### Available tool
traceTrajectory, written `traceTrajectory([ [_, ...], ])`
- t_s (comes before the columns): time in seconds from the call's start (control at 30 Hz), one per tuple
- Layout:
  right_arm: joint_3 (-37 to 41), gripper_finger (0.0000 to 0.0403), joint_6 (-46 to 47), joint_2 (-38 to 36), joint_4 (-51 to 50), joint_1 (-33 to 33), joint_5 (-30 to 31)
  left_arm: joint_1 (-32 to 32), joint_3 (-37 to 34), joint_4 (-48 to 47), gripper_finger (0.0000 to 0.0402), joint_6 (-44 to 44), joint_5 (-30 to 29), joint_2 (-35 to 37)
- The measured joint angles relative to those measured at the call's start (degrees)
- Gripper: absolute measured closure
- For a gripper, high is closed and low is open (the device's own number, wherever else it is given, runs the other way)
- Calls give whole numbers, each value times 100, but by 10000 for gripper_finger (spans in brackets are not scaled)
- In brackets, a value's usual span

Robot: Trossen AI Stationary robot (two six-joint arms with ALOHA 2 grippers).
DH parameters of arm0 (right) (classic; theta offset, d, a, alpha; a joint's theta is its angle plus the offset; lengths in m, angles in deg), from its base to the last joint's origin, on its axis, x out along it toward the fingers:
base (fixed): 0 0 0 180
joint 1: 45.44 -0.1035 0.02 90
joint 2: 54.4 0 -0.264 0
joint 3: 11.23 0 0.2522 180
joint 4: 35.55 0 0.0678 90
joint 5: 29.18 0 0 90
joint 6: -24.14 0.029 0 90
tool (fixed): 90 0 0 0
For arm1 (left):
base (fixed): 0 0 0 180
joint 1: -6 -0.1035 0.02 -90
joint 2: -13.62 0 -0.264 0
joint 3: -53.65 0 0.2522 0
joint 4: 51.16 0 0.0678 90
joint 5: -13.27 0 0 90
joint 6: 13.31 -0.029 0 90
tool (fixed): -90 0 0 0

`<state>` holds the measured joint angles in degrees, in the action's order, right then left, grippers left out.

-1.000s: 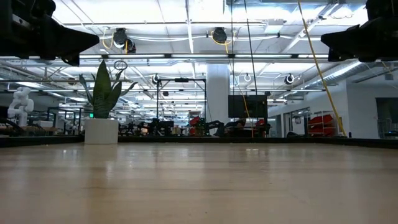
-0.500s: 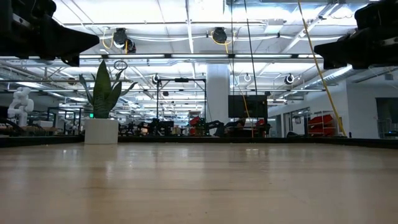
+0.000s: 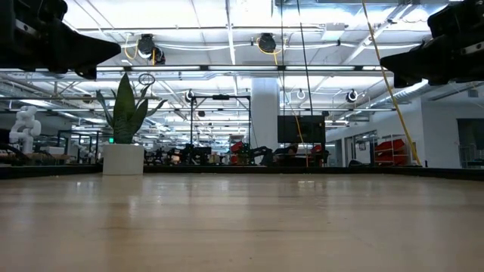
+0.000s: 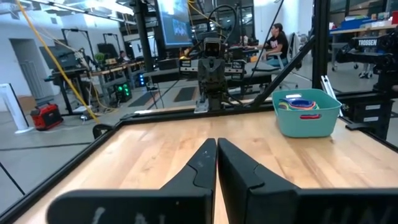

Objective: Nest measuring cups in basket
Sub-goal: Return to Home Position

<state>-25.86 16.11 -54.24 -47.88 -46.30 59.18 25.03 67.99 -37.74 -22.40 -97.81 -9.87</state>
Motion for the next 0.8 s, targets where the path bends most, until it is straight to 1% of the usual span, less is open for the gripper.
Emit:
traceTrajectory([
  [0.2, 0, 403, 13, 4, -20, 0, 11, 0, 0, -48, 383, -169, -11, 0],
  [0.33, 0, 403, 192, 4, 22, 0, 10, -27, 1, -4, 383, -296, -7, 34],
  [0.57, 0, 403, 135, 4, 47, 0, 6, -370, 4, -374, 383, -415, 13, 467],
  [0.63, 0, 403, 136, 4, 50, 0, 5, -476, 4, -577, 383, -364, 156, 622],
  [0.8, 0, 403, 135, 4, 59, 0, 4, -567, 4, -964, 383, -18, 921, 1069],
])
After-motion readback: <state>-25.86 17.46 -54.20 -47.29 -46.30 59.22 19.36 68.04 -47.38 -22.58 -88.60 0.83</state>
